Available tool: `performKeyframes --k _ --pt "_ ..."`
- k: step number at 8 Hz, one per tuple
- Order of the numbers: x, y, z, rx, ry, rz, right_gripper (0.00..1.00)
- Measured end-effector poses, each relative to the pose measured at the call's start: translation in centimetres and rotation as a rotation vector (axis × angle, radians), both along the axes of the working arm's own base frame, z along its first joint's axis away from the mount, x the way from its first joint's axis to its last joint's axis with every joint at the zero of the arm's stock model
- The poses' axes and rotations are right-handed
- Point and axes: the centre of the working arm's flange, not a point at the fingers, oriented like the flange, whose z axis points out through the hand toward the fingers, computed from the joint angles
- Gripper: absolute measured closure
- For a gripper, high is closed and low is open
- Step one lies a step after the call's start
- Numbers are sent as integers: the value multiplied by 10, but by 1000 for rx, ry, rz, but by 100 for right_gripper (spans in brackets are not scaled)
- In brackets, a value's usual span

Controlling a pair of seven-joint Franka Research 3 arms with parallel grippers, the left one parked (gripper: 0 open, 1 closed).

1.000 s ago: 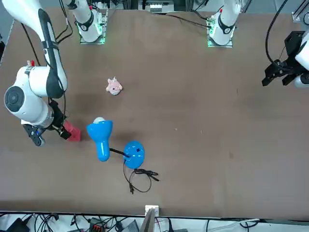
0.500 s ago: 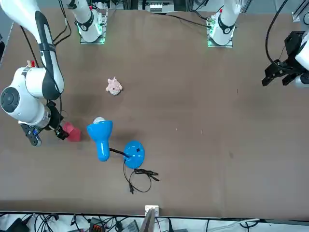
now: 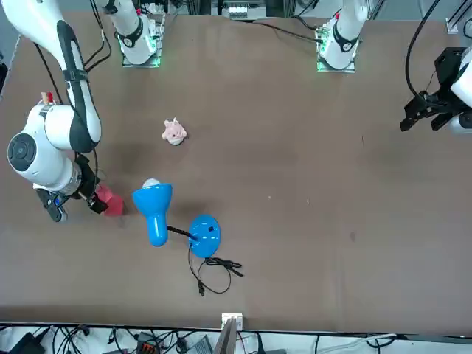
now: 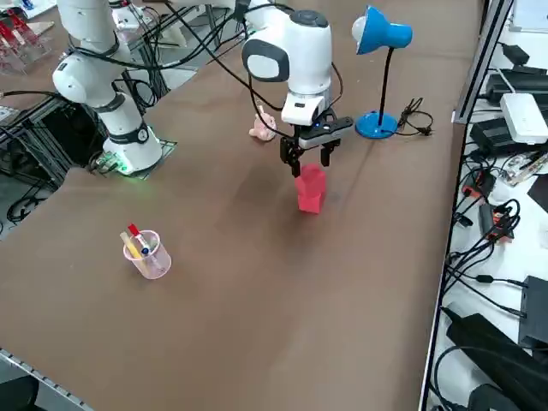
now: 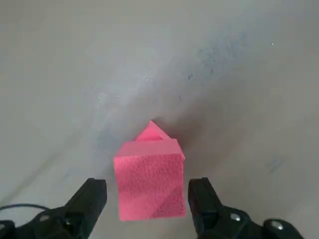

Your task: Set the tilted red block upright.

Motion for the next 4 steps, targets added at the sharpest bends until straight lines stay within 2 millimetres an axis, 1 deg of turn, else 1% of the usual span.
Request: performKeyframes --k 4 --pt "0 0 -2 0 -2 1 0"
